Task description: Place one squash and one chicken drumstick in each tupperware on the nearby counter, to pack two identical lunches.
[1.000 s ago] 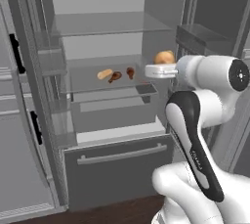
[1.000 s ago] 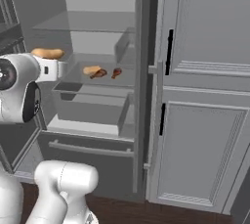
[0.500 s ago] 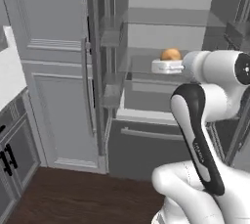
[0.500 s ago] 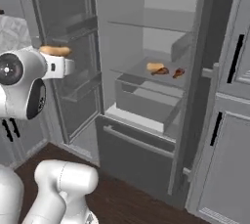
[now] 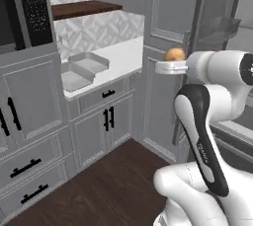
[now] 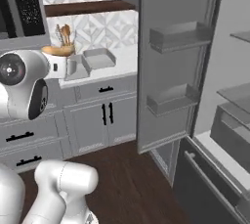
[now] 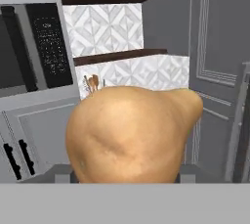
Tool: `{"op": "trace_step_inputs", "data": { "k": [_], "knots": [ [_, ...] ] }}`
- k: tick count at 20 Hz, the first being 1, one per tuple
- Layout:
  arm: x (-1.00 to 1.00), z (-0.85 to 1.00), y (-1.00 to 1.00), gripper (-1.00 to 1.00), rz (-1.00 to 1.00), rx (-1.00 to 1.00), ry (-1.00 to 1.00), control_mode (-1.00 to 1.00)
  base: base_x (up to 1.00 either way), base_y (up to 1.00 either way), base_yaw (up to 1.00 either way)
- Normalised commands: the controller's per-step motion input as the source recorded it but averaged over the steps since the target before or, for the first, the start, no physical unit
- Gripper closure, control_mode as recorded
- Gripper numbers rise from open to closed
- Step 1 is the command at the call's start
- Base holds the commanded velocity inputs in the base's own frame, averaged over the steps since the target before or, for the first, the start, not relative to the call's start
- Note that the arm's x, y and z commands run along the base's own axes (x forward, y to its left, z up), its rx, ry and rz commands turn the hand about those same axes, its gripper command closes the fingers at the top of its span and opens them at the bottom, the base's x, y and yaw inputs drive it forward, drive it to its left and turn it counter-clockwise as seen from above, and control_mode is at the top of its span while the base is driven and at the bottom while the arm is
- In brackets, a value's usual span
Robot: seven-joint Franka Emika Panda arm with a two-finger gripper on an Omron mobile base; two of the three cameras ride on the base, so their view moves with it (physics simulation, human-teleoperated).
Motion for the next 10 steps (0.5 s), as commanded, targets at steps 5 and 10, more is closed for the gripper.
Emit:
{"op": "trace_step_inputs", "data": {
  "k": [5, 10],
  "knots": [
    [0.00, 0.00, 0.00, 1.00, 0.00, 0.00, 0.00, 1.00, 0.44, 0.29, 0.61],
    [0.00, 0.00, 0.00, 1.00, 0.00, 0.00, 0.00, 1.00, 0.53, 0.04, 0.18]
  ]
}}
